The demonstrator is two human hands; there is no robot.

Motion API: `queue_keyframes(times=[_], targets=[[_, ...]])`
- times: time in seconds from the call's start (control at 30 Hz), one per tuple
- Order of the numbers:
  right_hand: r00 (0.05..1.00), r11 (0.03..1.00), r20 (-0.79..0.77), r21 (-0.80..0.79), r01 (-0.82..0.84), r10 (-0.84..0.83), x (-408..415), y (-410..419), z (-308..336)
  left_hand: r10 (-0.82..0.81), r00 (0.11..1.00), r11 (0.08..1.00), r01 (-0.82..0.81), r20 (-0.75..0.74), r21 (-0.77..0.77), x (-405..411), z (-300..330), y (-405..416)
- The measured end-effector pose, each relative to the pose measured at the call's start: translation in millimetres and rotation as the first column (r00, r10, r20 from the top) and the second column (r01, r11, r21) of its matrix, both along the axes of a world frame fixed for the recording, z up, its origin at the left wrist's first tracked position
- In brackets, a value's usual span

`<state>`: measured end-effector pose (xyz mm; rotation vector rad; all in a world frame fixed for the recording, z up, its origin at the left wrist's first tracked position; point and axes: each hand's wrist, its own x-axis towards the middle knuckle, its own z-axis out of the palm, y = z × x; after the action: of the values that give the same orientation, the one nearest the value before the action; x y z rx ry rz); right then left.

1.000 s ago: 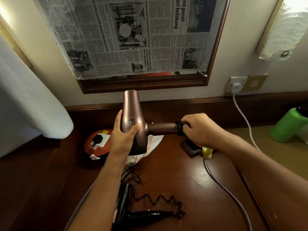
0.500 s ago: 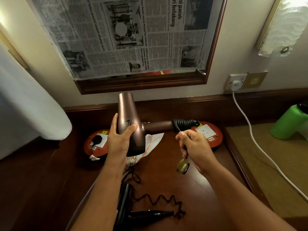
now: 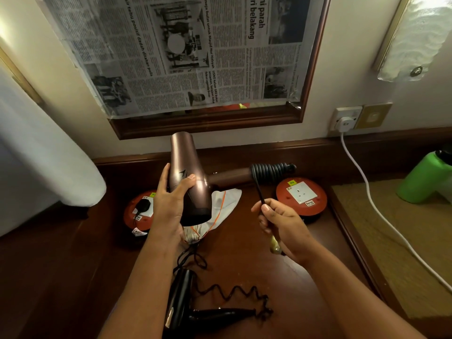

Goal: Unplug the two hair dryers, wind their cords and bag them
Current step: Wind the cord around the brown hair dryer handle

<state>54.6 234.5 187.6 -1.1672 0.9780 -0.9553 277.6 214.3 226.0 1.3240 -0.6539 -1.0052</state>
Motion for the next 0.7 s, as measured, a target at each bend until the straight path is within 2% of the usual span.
queue_keyframes(times=[0.2, 0.43, 0.57, 0.7], targets=[[0.996, 1.0, -0.094, -0.017, 0.012, -0.013, 0, -6, -7, -0.041, 0.999, 0.999, 0.041, -0.024, 0.0, 4, -1, -1], [0.976, 0.99, -0.18, -0.051, -0.132, 0.121, -10, -23, 5, -0.174, 0.984, 0.984, 0.175, -0.035, 0.036, 23, -5, -3], [0.894, 0.944, -0.36, -0.091, -0.316, 0.265, -21, -45, 19, -0.276, 0.961, 0.959, 0.277, -0.013, 0.061, 35, -4, -5], [0.78, 0.897, -0.491, 0.007, -0.442, 0.388, -40, -75, 29, -0.382, 0.924, 0.923, 0.38, 0.027, 0.063, 43, -1, -9]])
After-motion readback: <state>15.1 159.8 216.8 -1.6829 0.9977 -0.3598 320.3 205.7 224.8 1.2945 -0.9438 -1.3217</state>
